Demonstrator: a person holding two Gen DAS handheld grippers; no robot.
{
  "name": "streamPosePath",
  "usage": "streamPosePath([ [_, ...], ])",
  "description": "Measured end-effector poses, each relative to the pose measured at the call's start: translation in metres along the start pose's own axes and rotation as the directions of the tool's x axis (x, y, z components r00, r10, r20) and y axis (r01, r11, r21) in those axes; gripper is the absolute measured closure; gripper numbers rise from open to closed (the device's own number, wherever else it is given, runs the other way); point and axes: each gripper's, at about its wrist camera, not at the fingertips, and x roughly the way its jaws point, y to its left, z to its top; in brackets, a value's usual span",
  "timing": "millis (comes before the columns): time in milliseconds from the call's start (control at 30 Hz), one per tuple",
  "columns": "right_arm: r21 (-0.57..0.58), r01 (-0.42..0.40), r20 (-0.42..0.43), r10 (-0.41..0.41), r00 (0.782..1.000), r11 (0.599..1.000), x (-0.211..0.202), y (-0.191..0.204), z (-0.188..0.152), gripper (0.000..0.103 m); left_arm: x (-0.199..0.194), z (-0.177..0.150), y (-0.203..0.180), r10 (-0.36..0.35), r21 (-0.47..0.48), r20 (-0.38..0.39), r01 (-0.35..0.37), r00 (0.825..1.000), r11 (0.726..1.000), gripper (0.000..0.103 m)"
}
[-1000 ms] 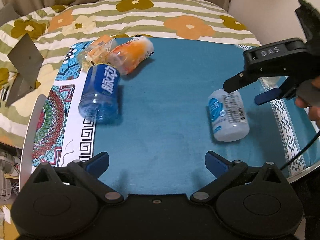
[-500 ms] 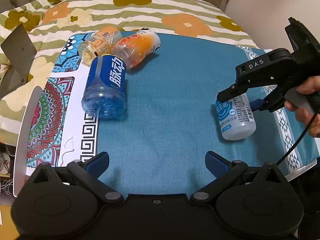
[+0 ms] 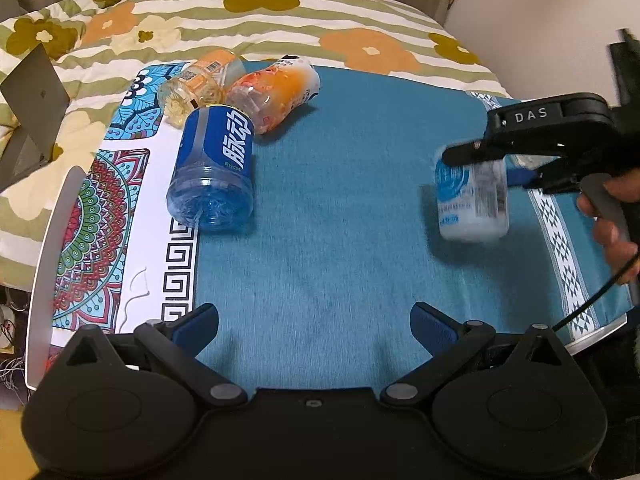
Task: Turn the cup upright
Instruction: 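Lower the upright clear cup onto the cloth and open the right tool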
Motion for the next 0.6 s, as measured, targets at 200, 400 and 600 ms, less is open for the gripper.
streamPosePath([
  [200,-0.172,0.119,0.369,-0.048,0.928,0.978,-0.007,0.024,-0.044,0.032,0.003,-0.001,0.002,0.007,0.035,0.008,-0.008,1.0,0.999,0.0],
  [400,-0.235,0.208,0.566,-0.041,0.823,0.95,0.01,0.034,-0.075,0.031,0.014,0.004,0.006,0.036,0.059,0.014,-0.037,0.999,0.998,0.0],
  [600,-0.218,0.249,0.611,-0.066,0.789,0.944,0.026,0.029,-0.073,0.03,0.019,0.003,0.006,0.025,0.063,0.017,-0.026,1.0,0.998,0.0],
])
